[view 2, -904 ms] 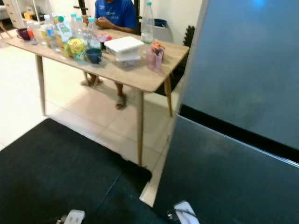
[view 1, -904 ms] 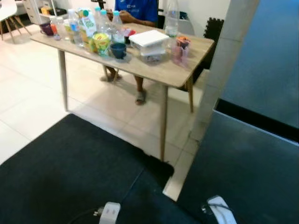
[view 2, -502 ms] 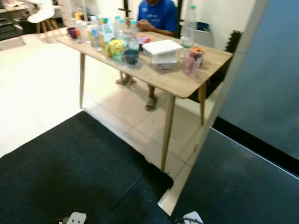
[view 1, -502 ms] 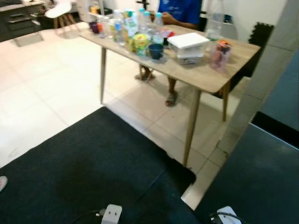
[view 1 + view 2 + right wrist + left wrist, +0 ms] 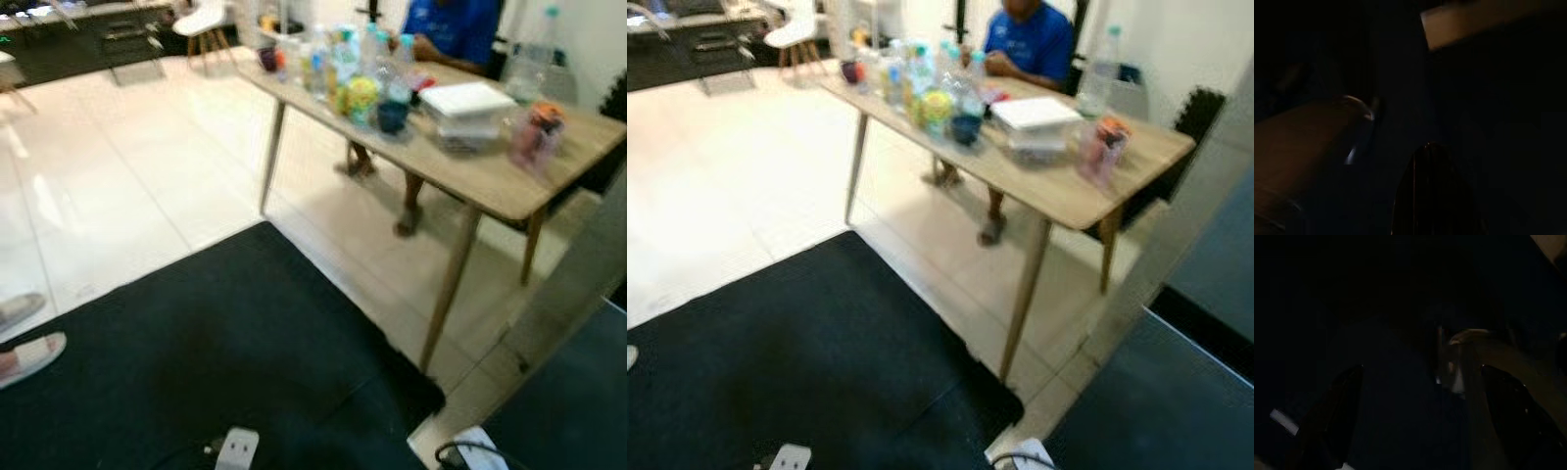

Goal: Restocking fridge

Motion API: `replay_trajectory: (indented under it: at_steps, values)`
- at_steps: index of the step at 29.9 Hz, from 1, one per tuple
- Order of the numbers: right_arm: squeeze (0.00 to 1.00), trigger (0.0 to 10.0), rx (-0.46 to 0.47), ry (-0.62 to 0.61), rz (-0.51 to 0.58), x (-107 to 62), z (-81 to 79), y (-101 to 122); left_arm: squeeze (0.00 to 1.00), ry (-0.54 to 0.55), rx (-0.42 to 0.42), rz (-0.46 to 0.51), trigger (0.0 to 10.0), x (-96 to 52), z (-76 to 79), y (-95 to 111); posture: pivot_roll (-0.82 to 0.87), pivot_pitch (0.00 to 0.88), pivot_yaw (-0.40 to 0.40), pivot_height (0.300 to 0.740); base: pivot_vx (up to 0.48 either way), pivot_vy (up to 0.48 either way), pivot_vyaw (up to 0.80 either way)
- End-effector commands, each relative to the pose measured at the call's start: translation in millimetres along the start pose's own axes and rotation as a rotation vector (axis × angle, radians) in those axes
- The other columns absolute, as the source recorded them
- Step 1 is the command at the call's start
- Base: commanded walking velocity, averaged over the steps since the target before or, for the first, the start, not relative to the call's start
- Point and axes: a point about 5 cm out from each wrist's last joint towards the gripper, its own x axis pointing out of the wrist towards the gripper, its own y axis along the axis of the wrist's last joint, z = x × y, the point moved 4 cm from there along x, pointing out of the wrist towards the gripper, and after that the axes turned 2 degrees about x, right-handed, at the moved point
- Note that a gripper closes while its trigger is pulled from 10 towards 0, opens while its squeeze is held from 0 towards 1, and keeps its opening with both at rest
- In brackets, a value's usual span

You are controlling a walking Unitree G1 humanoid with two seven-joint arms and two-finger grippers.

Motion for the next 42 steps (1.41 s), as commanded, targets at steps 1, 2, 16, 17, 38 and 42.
replay_trajectory:
  at_steps: [1, 2, 16, 17, 38, 42]
  values:
    - [0.0, 10.0, -0.003, -0.013, -0.019, -1.0, 4.5, -6, 0.0, -0.005, 0.009, -0.015, 10.0, -0.2, 2.5, -5, -0.02, 0.012, -0.029, 0.74, 0.0, 0.0, 0.77]
    - [0.0, 10.0, -0.003, -0.013, -0.019, -1.0, 4.5, -6, 0.0, -0.005, 0.009, -0.015, 10.0, -0.2, 2.5, -5, -0.02, 0.012, -0.029, 0.74, 0.0, 0.0, 0.77]
    - [0.0, 10.0, -0.022, -0.024, -0.022, -0.8, 1.3, -9, 0.0, -0.018, 0.012, -0.02, 10.0, -0.6, 4.5, -8, -0.02, 0.018, -0.025, 0.74, 0.0, 0.0, 0.61]
    - [0.0, 10.0, -0.032, -0.027, -0.026, -0.8, 1.2, -10, 0.0, -0.021, 0.013, -0.021, 10.0, -0.7, 4.5, -9, -0.02, 0.019, -0.023, 0.74, 0.356, 0.0, 0.0]
    - [0.0, 10.0, -0.026, -0.051, -0.047, -0.9, 1.3, -15, 0.0, -0.031, 0.023, -0.028, 10.0, -0.5, 6.9, -10, -0.03, 0.022, -0.019, 0.74, 0.387, 0.0, 0.0]
    - [0.0, 10.0, -0.03, -0.046, -0.06, -1.0, 0.5, -17, 0.0, -0.032, 0.024, -0.029, 10.0, -0.5, 7.7, -11, -0.03, 0.024, -0.021, 0.74, 0.395, 0.0, -0.19]
